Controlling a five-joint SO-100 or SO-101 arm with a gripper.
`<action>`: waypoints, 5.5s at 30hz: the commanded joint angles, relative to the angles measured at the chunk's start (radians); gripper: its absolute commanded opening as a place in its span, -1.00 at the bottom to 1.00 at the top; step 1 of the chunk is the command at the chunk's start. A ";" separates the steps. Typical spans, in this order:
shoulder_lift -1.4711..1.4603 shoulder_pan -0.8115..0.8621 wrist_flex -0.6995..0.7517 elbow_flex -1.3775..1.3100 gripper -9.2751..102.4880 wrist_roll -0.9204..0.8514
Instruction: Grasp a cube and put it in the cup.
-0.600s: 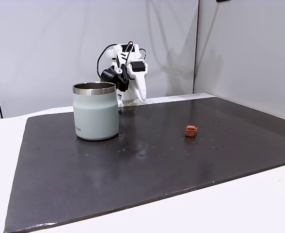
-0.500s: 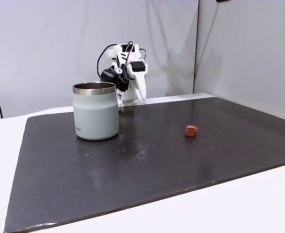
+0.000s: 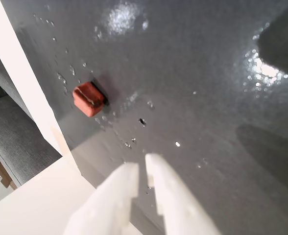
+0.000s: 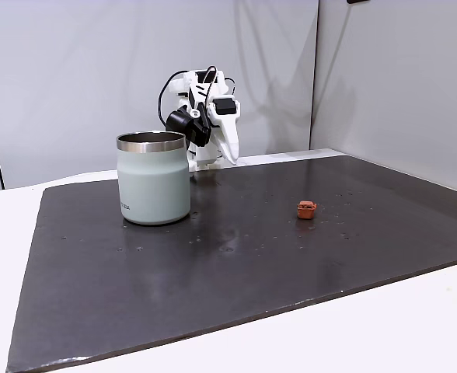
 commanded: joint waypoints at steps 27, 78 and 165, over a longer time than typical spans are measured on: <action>-0.456 -0.078 0.077 -0.698 -0.83 0.049; -1.710 -0.227 1.022 -2.276 -0.83 -0.089; -2.536 -0.189 1.028 -2.959 -0.48 -0.586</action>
